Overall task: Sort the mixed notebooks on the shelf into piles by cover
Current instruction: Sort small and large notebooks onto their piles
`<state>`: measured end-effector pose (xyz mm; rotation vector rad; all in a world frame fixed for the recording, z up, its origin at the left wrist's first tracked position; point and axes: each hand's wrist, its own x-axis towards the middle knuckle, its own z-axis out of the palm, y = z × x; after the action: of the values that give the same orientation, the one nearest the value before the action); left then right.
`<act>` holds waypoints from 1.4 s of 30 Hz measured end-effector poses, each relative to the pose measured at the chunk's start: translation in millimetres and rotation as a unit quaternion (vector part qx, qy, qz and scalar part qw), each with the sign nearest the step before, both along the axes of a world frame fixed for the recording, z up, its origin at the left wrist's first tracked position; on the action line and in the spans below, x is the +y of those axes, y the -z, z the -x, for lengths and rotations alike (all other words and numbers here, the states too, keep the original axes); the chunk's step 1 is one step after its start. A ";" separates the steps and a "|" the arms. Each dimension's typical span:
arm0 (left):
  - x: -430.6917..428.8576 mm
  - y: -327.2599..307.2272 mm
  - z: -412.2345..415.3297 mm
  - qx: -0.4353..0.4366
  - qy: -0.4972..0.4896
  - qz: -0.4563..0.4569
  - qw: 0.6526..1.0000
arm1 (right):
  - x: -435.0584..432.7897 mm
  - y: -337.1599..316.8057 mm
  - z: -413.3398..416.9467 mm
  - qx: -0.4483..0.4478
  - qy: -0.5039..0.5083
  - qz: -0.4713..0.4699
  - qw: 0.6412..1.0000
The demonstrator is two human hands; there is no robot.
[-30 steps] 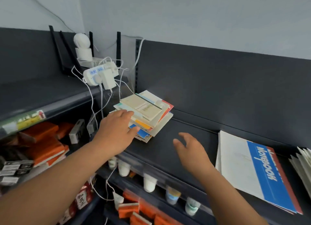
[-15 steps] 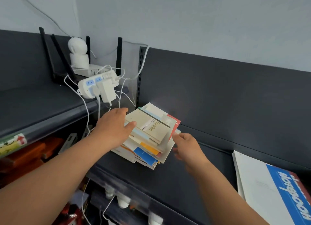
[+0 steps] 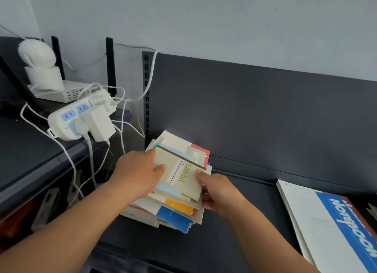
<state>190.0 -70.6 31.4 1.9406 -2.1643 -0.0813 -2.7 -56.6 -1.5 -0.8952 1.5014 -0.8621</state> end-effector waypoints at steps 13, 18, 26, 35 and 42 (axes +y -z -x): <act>2.3 -4.7 6.0 0.166 0.071 -0.128 0.975 | -2.9 8.0 -0.1 -0.053 0.081 0.023 0.995; -1.4 -1.8 6.3 0.117 0.086 -0.111 0.983 | 0.6 4.0 6.5 -0.058 0.100 0.067 0.991; -11.0 -12.0 -3.2 0.257 0.050 -0.116 0.958 | 6.1 5.0 21.0 -0.193 0.104 0.037 0.975; -16.2 -14.7 -10.8 0.299 0.034 -0.133 0.944 | 24.2 9.8 32.4 -0.279 0.116 0.045 0.952; 9.8 -45.5 16.0 0.524 0.093 -0.229 0.815 | 47.1 -17.6 36.2 -0.281 0.101 0.136 0.945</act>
<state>173.9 -60.8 77.0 1.2650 -1.5617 -1.4409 -38.9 -9.4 16.1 -0.6163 0.9940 -1.3690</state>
